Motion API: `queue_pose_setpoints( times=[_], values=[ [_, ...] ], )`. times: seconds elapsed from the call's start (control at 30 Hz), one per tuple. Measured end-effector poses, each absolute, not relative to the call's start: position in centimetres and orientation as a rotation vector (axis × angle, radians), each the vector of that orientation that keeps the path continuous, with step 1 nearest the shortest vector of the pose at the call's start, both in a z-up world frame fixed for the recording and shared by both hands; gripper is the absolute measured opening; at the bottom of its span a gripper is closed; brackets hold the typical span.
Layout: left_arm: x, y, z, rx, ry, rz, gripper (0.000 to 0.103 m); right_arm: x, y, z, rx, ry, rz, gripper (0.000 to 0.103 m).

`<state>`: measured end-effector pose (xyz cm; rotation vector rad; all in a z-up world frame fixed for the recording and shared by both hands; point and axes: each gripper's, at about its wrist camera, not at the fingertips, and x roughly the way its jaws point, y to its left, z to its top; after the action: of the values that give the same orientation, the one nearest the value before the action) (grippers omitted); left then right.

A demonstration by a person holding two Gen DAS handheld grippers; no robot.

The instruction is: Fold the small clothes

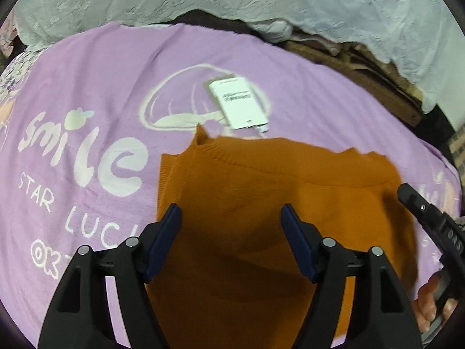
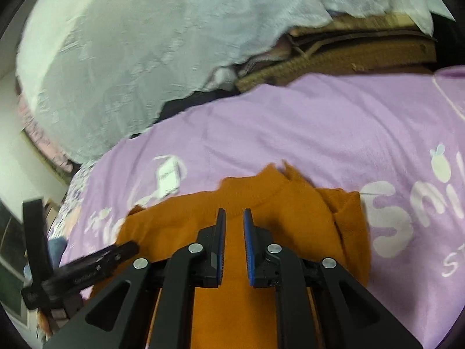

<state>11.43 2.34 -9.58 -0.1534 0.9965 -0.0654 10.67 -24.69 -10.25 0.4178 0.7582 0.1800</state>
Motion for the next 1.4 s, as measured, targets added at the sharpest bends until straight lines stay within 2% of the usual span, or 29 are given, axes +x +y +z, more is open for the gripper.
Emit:
queue_pose_setpoints(
  times=[0.03, 0.13, 0.2, 0.27, 0.37, 0.5, 0.63, 0.67, 0.73, 0.77, 0.8, 0.93, 1.03, 1.1, 1.2, 1.3, 1.33, 1.4],
  values=[
    [11.4, 2.5, -9.8, -0.152, 1.000, -0.063, 0.069, 10.9, -25.1, -11.0, 0.416, 0.774, 0.151, 0.013],
    [11.3, 2.7, -10.7, -0.126, 0.985, -0.059, 0.070, 11.5, -27.8, -13.8, 0.517, 0.820, 0.149, 0.000],
    [10.9, 2.8, -10.5, -0.100, 0.964, -0.028, 0.070, 11.3, -29.2, -14.0, 0.613, 0.820, 0.172, 0.000],
    [10.5, 3.4, -9.4, -0.145, 0.942, -0.045, 0.068, 10.3, -29.6, -13.0, 0.594, 0.778, 0.124, 0.000],
    [10.9, 4.0, -7.7, -0.214, 0.926, -0.090, 0.069, 9.2, -28.9, -11.1, 0.594, 0.723, 0.174, 0.006],
    [12.8, 3.3, -8.5, -0.184, 0.951, -0.023, 0.070, 8.3, -25.6, -9.4, 0.468, 0.687, 0.226, 0.006],
    [13.8, 4.4, -12.2, -0.218, 1.029, 0.040, 0.075, 9.5, -25.2, -12.2, 0.404, 0.783, 0.154, 0.006],
    [13.5, 4.6, -12.0, -0.224, 1.014, 0.034, 0.076, 9.8, -25.6, -13.1, 0.409, 0.811, 0.144, 0.001],
    [13.1, 4.6, -11.4, -0.207, 1.009, 0.051, 0.076, 9.6, -26.3, -13.4, 0.454, 0.807, 0.159, 0.000],
    [12.7, 4.6, -11.1, -0.204, 0.998, 0.057, 0.073, 9.4, -26.2, -12.8, 0.451, 0.799, 0.158, 0.006],
    [11.7, 4.6, -10.4, -0.206, 0.975, 0.046, 0.073, 8.6, -25.8, -11.9, 0.426, 0.768, 0.164, 0.007],
    [8.1, 3.2, -8.3, -0.173, 0.916, -0.049, 0.074, 5.6, -22.9, -10.1, 0.344, 0.730, 0.258, 0.007],
    [6.0, 1.4, -8.3, -0.088, 0.896, -0.098, 0.080, 3.8, -20.2, -9.9, 0.263, 0.741, 0.309, 0.007],
    [5.8, 0.0, -9.3, -0.011, 0.903, -0.079, 0.081, 3.6, -19.1, -11.1, 0.198, 0.788, 0.293, 0.013],
    [6.2, -1.4, -11.5, 0.111, 0.919, 0.009, 0.096, 3.7, -19.2, -12.1, 0.217, 0.809, 0.287, 0.013],
    [5.8, -1.1, -10.7, 0.093, 0.915, 0.034, 0.095, 2.9, -19.8, -11.0, 0.237, 0.780, 0.264, 0.015],
    [5.5, -0.9, -10.3, 0.075, 0.910, 0.040, 0.091, 2.4, -20.0, -10.7, 0.242, 0.763, 0.264, 0.018],
    [4.2, -0.7, -9.1, 0.021, 0.898, 0.001, 0.089, 1.3, -20.4, -9.9, 0.258, 0.742, 0.267, 0.018]
  ],
)
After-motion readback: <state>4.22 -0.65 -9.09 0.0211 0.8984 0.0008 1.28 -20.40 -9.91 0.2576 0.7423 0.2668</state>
